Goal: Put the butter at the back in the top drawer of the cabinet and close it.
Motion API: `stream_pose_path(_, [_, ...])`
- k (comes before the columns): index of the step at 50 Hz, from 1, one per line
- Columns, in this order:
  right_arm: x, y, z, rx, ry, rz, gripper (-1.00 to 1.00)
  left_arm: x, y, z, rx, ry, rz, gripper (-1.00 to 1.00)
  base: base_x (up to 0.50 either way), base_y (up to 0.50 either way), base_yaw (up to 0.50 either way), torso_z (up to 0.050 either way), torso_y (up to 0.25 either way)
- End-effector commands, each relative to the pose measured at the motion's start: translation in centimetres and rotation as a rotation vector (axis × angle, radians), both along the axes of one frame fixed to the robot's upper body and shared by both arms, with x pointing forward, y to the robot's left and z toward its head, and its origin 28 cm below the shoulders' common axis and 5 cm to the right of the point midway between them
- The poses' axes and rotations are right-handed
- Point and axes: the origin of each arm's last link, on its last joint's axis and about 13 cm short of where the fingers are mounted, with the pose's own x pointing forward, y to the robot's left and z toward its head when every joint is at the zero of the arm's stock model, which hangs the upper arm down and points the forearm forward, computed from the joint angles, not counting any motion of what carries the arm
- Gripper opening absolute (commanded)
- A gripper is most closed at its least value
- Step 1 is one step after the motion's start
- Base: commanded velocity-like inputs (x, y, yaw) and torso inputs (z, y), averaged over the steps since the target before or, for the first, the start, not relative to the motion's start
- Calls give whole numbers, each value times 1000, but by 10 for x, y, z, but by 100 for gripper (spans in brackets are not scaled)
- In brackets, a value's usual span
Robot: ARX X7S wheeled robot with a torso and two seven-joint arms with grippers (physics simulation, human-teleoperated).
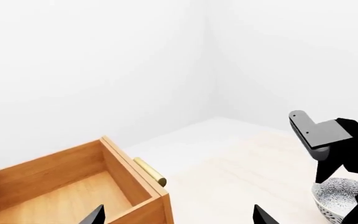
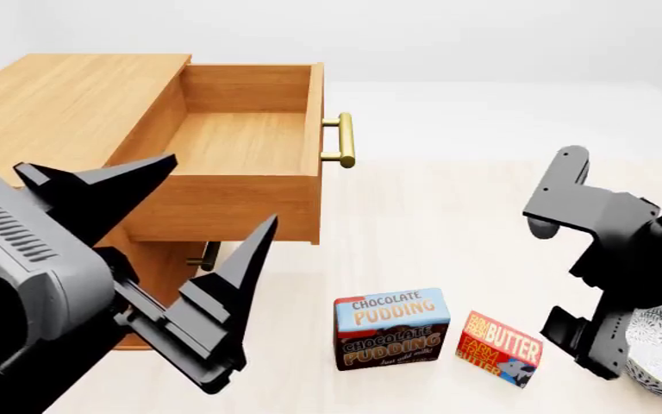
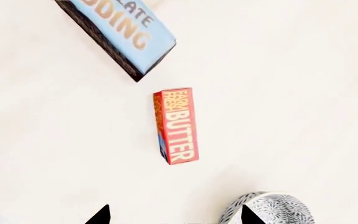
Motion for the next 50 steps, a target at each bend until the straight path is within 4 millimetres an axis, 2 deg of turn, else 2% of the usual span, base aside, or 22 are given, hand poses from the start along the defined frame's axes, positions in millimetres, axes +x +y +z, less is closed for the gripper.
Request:
stream_pose_path(1, [12, -3, -24, -39, 46, 17, 100, 1, 1, -1, -4, 2, 5, 100, 0, 0, 0, 0, 0])
stream_pose_path(18, [29, -2, -52, -35, 84, 25, 100, 4, 0, -5, -12, 12, 2, 100, 0, 0, 0, 0, 0])
stream_pose_path(50, [48, -6, -80, -48, 100, -17, 100, 10, -2, -10, -13, 36, -2, 100, 0, 0, 0, 0, 0])
